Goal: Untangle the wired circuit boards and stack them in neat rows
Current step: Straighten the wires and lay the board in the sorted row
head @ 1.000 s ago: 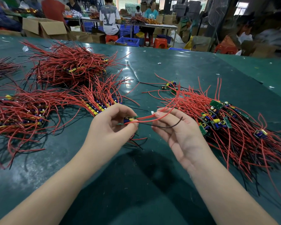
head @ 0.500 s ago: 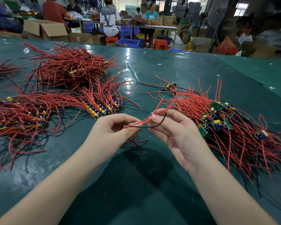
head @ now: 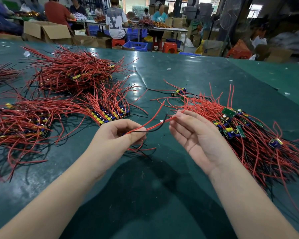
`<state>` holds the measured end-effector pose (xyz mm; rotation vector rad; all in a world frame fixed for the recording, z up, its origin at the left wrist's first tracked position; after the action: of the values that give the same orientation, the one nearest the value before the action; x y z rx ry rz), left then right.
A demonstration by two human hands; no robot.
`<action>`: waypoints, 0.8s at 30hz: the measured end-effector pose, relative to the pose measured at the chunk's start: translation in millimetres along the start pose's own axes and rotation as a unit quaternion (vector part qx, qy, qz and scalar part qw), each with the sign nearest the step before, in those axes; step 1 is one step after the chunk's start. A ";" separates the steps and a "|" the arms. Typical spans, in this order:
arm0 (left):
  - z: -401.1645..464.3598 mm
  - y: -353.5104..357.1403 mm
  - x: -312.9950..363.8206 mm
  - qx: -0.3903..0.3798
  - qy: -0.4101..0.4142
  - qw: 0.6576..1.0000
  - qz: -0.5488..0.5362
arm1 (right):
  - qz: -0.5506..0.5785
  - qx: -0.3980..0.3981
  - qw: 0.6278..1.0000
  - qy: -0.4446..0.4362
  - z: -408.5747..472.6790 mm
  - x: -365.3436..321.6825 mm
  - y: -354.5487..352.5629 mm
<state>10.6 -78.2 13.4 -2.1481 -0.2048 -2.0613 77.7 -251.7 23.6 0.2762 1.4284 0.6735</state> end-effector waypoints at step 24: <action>-2.4 0.9 2.9 -0.080 -0.079 0.989 -0.099 | 0.042 -0.015 0.992 0.116 2.8 -15.1 -8.7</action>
<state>8.6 -79.6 16.4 -2.4835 -0.2923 -2.0732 82.8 -266.7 31.5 0.2416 1.6332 0.8144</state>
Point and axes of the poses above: each hand's wrist, its own z-axis towards the middle knuckle, its own y-axis out of the palm, x = y × z, the point moved 2 cm from there along z, towards the middle knuckle, and after that the axes turned 12 degrees about -y, right-handed, at the moved point
